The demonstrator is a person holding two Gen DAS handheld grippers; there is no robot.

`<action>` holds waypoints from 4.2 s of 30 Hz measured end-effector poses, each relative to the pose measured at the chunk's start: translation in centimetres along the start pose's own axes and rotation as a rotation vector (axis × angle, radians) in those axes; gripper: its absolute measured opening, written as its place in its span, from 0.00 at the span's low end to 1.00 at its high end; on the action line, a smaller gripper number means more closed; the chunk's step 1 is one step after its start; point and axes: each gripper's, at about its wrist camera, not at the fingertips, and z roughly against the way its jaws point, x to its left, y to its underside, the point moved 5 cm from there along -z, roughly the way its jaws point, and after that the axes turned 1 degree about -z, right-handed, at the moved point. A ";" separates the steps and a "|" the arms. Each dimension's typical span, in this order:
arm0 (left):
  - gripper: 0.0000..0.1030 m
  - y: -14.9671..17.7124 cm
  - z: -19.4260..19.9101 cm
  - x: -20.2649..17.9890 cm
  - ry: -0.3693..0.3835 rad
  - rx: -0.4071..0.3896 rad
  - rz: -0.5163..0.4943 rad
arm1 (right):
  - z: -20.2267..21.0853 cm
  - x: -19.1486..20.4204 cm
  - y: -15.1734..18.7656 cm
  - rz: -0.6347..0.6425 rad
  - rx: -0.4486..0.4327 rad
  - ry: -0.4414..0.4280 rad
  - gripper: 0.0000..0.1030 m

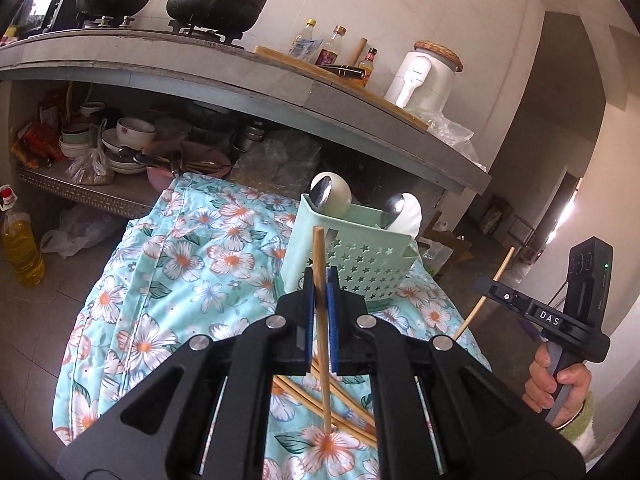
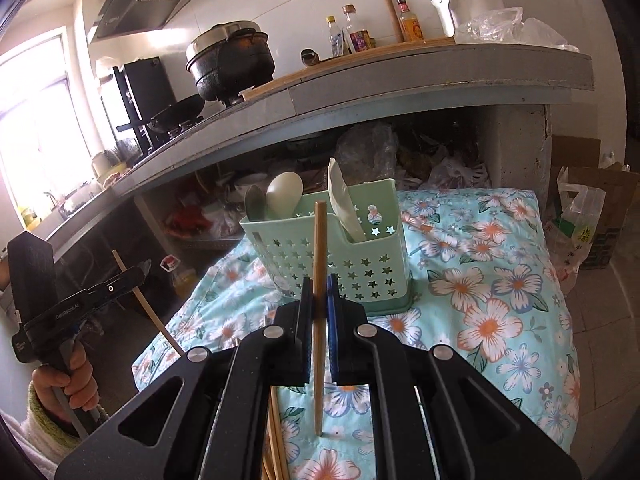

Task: Organize utensils
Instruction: 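Lift the chopsticks upright with both grippers toward the holder, then drop the chopstick into the holder with the left gripper while the right gripper holds its chopstick, then lower the chopstick into the holder and open the right gripper, then move the left gripper down and close it on a bamboo chopstick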

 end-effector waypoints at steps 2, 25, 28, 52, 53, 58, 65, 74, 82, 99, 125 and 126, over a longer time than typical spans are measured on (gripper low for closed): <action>0.04 -0.5 0.4 -0.3 0.002 -0.014 -0.013 | 0.1 0.0 0.0 0.000 -0.005 0.005 0.07; 0.04 -15.9 -1.7 -11.8 0.071 -0.370 -0.279 | 1.6 -0.7 -0.2 -0.041 -0.042 -0.013 0.07; 0.04 -16.6 -3.7 -12.0 0.069 -0.369 -0.265 | 1.5 -0.8 -0.3 -0.038 -0.038 -0.015 0.07; 0.32 -11.6 -10.3 -7.6 -0.011 -0.181 -0.192 | 0.5 -0.5 -0.3 -0.020 0.000 0.004 0.07; 0.32 -11.5 -10.0 -7.5 -0.008 -0.183 -0.184 | 0.6 -0.5 -0.4 -0.015 -0.002 0.008 0.07; 0.42 -11.2 -7.7 -6.8 0.002 -0.229 -0.142 | 1.3 -0.1 -1.2 0.007 -0.027 0.023 0.07; 0.52 -9.8 -4.3 -5.1 -0.009 -0.262 -0.099 | 2.9 0.8 -3.8 0.042 -0.101 0.033 0.07; 0.76 -2.6 -3.8 -2.1 -0.032 -0.077 -0.088 | 5.2 3.7 -9.8 0.131 -0.238 0.000 0.07; 0.81 5.7 -5.5 0.4 -0.065 0.157 -0.053 | 5.9 7.4 -16.0 0.204 -0.390 -0.043 0.07; 0.88 11.7 -6.9 2.9 -0.097 0.327 0.015 | -8.8 6.5 -14.0 0.260 -0.183 0.077 0.07; 0.92 12.1 -7.2 4.2 -0.065 0.332 0.109 | 1.5 0.8 -8.7 0.054 -0.182 0.046 0.52; 0.92 12.1 -7.2 4.2 -0.066 0.329 0.115 | 1.2 0.5 -7.6 0.035 -0.150 0.034 0.52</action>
